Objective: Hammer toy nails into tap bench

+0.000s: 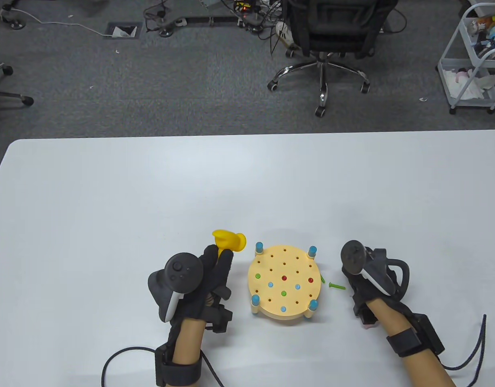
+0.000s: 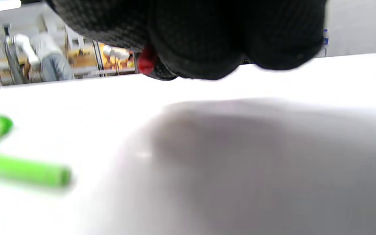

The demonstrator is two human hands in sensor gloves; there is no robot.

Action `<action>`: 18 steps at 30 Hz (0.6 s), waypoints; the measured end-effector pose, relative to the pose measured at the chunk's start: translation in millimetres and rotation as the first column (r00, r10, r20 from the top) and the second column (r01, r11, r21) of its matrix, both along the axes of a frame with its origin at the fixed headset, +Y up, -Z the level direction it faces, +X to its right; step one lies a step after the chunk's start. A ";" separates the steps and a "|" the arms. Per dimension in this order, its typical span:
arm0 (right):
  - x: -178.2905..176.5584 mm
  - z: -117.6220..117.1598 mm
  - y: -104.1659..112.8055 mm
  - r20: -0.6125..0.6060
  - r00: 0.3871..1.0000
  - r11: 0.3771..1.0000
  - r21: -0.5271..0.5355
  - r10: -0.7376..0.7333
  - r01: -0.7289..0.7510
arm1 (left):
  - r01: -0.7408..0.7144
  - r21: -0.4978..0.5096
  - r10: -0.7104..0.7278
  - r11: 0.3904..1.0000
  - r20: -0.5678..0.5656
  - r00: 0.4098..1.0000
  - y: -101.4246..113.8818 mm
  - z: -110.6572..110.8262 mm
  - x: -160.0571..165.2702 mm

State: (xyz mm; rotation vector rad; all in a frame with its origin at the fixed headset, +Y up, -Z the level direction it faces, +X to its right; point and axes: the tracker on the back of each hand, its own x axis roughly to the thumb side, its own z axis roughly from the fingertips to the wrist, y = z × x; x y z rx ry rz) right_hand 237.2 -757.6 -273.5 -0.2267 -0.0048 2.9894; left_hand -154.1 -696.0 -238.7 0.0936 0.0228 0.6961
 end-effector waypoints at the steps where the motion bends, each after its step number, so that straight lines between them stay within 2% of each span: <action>1: 4.6 1.2 6.2 -0.002 0.998 0.998 0.025 -0.060 0.060 | 0.001 0.000 -0.001 1.000 -0.002 1.000 -0.1 0.1 -0.2; 4: 9.8 7.8 28.7 -0.071 0.966 0.963 0.094 -0.247 0.253 | -0.003 0.001 0.003 1.000 -0.003 1.000 -0.4 0.1 0.3; 7: -2.6 24.3 61.6 -0.241 0.870 0.868 0.157 -0.430 0.472 | 0.017 0.005 -0.017 1.000 0.027 0.999 0.0 0.1 5.7; 9: -22.5 35.5 76.8 -0.364 0.827 0.847 0.157 -0.428 0.508 | 0.044 0.010 -0.044 0.999 0.042 0.998 0.9 0.7 9.6; 12: -66.4 43.0 84.0 -0.510 0.810 0.923 0.073 -0.290 0.377 | 0.082 0.022 -0.084 0.996 0.060 0.995 2.7 2.2 14.9; 16: -106.1 32.6 81.1 -0.568 0.822 0.996 0.045 -0.035 0.073 | 0.091 0.023 -0.093 0.996 0.078 0.993 2.7 2.3 17.2; 18: -117.8 29.0 79.5 -0.551 0.830 0.996 0.077 0.086 -0.052 | 0.089 0.021 -0.091 0.996 0.082 0.992 2.5 2.0 17.2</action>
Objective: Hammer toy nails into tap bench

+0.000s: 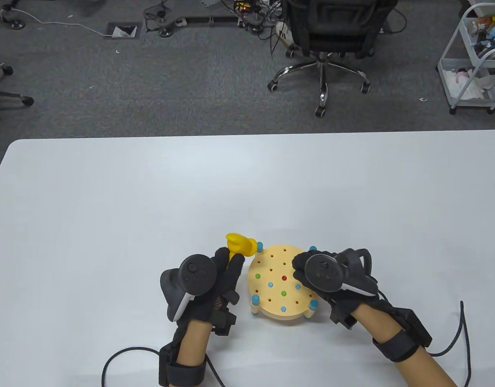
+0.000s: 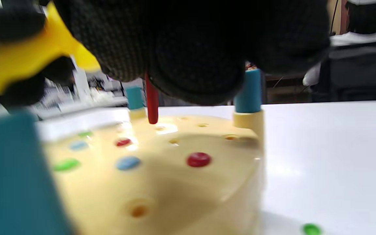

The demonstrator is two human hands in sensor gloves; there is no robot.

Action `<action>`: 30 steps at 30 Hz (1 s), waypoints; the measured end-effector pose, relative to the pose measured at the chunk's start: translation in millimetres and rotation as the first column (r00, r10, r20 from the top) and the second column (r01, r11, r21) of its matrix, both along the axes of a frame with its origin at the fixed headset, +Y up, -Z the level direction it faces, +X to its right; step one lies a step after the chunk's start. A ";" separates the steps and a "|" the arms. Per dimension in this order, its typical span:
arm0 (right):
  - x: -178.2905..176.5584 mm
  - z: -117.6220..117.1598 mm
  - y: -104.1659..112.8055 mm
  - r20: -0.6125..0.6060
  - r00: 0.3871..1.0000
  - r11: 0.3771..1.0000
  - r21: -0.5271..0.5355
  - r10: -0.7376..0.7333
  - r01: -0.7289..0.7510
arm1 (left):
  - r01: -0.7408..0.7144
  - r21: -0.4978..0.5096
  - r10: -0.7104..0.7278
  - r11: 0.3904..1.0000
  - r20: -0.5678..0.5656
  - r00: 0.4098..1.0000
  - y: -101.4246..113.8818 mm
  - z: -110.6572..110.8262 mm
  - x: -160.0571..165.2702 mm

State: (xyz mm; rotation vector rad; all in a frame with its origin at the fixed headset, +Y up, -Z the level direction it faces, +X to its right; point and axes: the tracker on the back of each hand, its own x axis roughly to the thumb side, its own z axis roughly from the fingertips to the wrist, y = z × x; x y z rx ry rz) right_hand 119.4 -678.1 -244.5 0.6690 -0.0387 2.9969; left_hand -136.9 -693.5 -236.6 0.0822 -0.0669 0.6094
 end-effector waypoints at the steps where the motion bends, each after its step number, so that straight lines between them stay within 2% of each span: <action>1: -4.1 -1.3 -0.5 -0.003 0.999 0.999 0.012 0.040 -0.040 | 0.000 -0.003 0.000 1.000 0.002 1.000 -0.3 -0.3 -0.1; 5: -10.3 -5.5 -4.4 -0.008 0.999 0.999 -0.021 0.044 -0.044 | 0.001 -0.012 -0.001 1.000 0.006 1.000 -0.5 -0.5 0.2; 18: -13.8 -8.7 -7.5 0.010 0.997 0.997 -0.004 0.074 -0.074 | 0.042 -0.012 -0.041 0.999 0.035 0.999 -1.0 -0.8 7.9; 26: -18.3 -9.0 -9.9 0.019 0.992 0.992 -0.038 0.123 -0.122 | 0.053 -0.015 -0.052 0.999 0.040 0.998 -1.3 -0.8 9.3; 30: -16.9 -10.4 -11.7 0.063 0.993 0.994 -0.064 0.097 -0.093 | 0.058 -0.017 -0.057 0.998 0.043 0.997 -1.3 -0.9 10.1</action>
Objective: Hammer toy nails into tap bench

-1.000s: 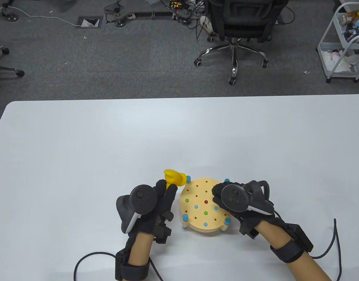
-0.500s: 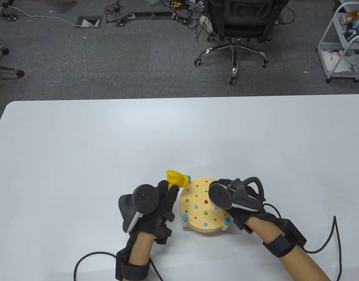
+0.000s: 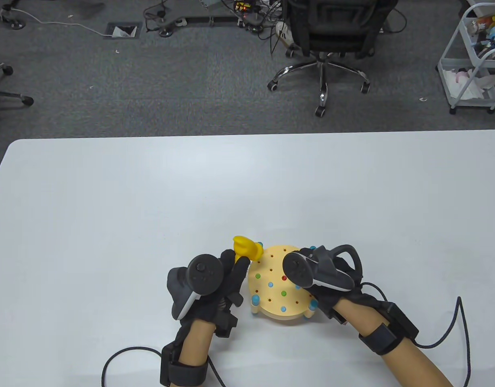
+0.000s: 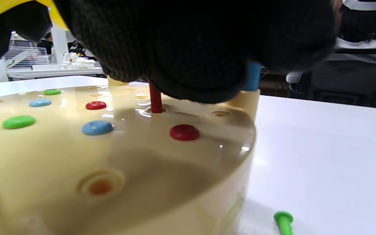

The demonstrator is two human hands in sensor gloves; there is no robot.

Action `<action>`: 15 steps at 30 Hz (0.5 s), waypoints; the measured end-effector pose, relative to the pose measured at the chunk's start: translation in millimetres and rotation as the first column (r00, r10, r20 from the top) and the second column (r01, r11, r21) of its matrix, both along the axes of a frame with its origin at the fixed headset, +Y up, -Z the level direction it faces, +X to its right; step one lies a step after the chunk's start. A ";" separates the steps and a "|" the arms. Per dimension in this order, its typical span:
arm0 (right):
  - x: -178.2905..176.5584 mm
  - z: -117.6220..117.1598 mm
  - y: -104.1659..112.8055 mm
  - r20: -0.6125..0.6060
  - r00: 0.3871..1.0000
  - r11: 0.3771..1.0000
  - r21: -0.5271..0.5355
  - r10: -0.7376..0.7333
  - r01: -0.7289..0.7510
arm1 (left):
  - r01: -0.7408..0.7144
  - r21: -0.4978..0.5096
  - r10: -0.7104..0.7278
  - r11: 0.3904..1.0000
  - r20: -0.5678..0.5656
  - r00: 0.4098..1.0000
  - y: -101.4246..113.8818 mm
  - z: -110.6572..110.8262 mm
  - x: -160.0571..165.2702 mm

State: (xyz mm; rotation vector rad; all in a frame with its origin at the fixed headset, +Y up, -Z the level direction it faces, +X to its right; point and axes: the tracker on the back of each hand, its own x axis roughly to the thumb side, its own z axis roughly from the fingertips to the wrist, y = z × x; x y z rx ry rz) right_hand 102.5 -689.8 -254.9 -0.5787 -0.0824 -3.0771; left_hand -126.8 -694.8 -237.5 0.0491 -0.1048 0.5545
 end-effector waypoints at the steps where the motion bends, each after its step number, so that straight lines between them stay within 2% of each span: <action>1: 0.6 -0.2 -0.6 0.010 1.000 1.000 -0.013 0.000 0.000 | 0.001 0.000 -0.001 1.000 0.001 1.000 0.1 0.0 0.3; 5: 10.2 2.7 5.0 0.029 1.000 1.000 -0.025 -0.008 0.009 | 0.009 -0.002 -0.009 1.000 0.017 1.000 0.2 0.0 2.0; 7: 21.6 6.4 15.9 0.053 0.994 0.994 0.058 -0.094 0.091 | 0.015 0.002 -0.015 1.000 0.025 1.000 1.0 0.5 3.2; 9: 38.8 9.6 24.6 0.099 0.969 0.962 0.181 -0.226 0.205 | 0.022 0.011 -0.022 1.000 0.029 0.999 1.8 1.3 4.8; 10: 49.7 10.7 23.6 0.128 0.942 0.926 0.264 -0.310 0.269 | 0.029 0.015 -0.029 0.999 0.035 0.999 2.0 1.8 6.1; 12: 63.1 7.2 11.4 0.116 0.925 0.899 0.304 -0.363 0.315 | 0.043 0.022 -0.044 0.999 0.048 0.998 2.2 2.5 9.2; 15: 78.0 -3.6 -23.2 0.140 0.917 0.916 0.210 -0.374 0.341 | 0.073 0.042 -0.077 0.996 0.102 0.992 2.5 3.6 17.5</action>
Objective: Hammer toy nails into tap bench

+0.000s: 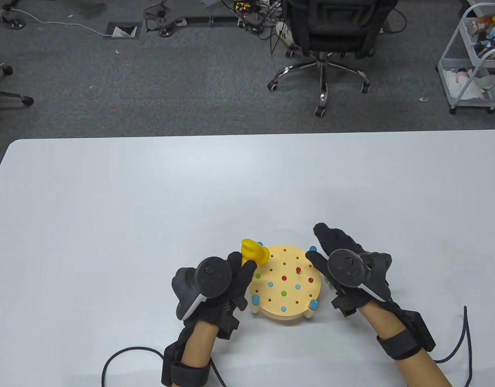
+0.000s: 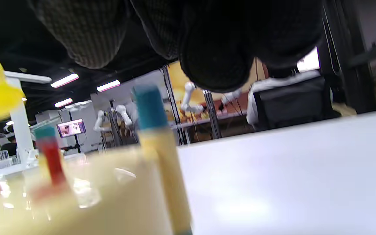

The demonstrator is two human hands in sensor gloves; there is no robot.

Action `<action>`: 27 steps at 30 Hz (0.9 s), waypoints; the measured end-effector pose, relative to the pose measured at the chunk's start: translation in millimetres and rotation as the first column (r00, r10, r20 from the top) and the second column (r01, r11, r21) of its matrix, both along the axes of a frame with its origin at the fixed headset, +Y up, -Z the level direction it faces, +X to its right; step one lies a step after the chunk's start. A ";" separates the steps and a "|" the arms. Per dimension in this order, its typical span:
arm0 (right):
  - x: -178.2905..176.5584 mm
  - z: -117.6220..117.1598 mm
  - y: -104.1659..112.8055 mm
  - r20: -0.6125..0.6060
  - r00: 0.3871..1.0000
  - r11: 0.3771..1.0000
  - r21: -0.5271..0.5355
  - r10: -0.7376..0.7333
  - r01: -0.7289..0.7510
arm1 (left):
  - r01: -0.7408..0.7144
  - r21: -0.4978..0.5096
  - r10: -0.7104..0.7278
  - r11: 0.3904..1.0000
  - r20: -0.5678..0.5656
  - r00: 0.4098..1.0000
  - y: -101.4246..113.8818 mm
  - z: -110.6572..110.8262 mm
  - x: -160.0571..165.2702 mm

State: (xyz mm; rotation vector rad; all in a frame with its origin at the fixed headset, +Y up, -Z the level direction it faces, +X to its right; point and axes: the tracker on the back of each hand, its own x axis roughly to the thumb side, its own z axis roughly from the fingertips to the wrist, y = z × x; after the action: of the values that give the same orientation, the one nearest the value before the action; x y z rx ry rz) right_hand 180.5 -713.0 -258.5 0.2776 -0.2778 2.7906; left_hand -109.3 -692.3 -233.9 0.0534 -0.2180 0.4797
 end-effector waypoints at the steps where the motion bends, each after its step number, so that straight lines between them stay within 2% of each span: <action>1: 2.7 -3.3 -8.3 -0.014 0.999 0.999 -0.026 -0.032 0.032 | 0.011 0.002 -0.011 1.000 0.014 1.000 0.1 0.4 2.4; 3: 7.5 -11.3 -26.4 -0.080 0.984 0.980 -0.135 -0.156 0.144 | 0.056 0.010 -0.057 0.998 0.056 0.997 0.8 2.4 10.8; 5: 9.8 -14.9 -36.4 -0.091 0.967 0.956 -0.193 -0.240 0.219 | 0.098 0.021 -0.099 0.995 0.082 0.992 1.3 4.8 18.1; 7: 12.2 -16.4 -43.2 -0.070 0.969 0.960 -0.168 -0.238 0.224 | 0.134 0.045 -0.138 0.990 0.106 0.985 1.9 7.5 25.8; 10: 14.2 -17.5 -48.0 -0.072 0.955 0.945 -0.187 -0.286 0.269 | 0.170 0.064 -0.178 0.983 0.136 0.975 3.4 12.1 37.7; 18: 13.4 -17.9 -49.2 -0.072 0.959 0.948 -0.187 -0.274 0.257 | 0.341 0.176 -0.355 0.924 0.054 0.933 23.5 8.9 72.5; 20: 13.3 -18.3 -48.9 -0.074 0.958 0.946 -0.195 -0.277 0.259 | 0.363 0.151 -0.377 0.920 0.081 0.923 17.8 3.6 85.7; 21: 13.2 -18.4 -49.1 -0.073 0.958 0.945 -0.198 -0.277 0.259 | 0.443 0.060 -0.447 0.895 0.126 0.886 7.7 -1.9 95.3; 22: 13.1 -18.4 -49.3 -0.072 0.958 0.945 -0.198 -0.277 0.259 | 0.543 -0.018 -0.537 0.839 0.133 0.833 7.4 -3.1 97.1; 23: 13.1 -18.4 -49.4 -0.072 0.958 0.945 -0.198 -0.277 0.258 | 0.563 0.030 -0.562 0.826 0.121 0.818 10.2 -3.1 97.1; 25: 12.7 -18.5 -49.4 -0.072 0.959 0.946 -0.202 -0.273 0.255 | 0.449 0.196 -0.458 0.872 0.002 0.889 20.9 3.8 93.5; 26: 12.8 -18.6 -49.6 -0.070 0.961 0.948 -0.200 -0.267 0.249 | 0.427 0.203 -0.440 0.881 0.020 0.898 22.8 0.0 92.3; 27: 12.6 -18.6 -49.6 -0.072 0.961 0.948 -0.199 -0.267 0.248 | 0.427 0.129 -0.439 0.895 0.094 0.893 15.4 -1.0 97.7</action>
State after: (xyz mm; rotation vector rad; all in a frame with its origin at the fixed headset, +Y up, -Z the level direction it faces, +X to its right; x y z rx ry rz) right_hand 193.1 -762.6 -277.1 0.3072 -0.0221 2.5126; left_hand -11.6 -676.8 -234.9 0.0761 -0.3644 0.0226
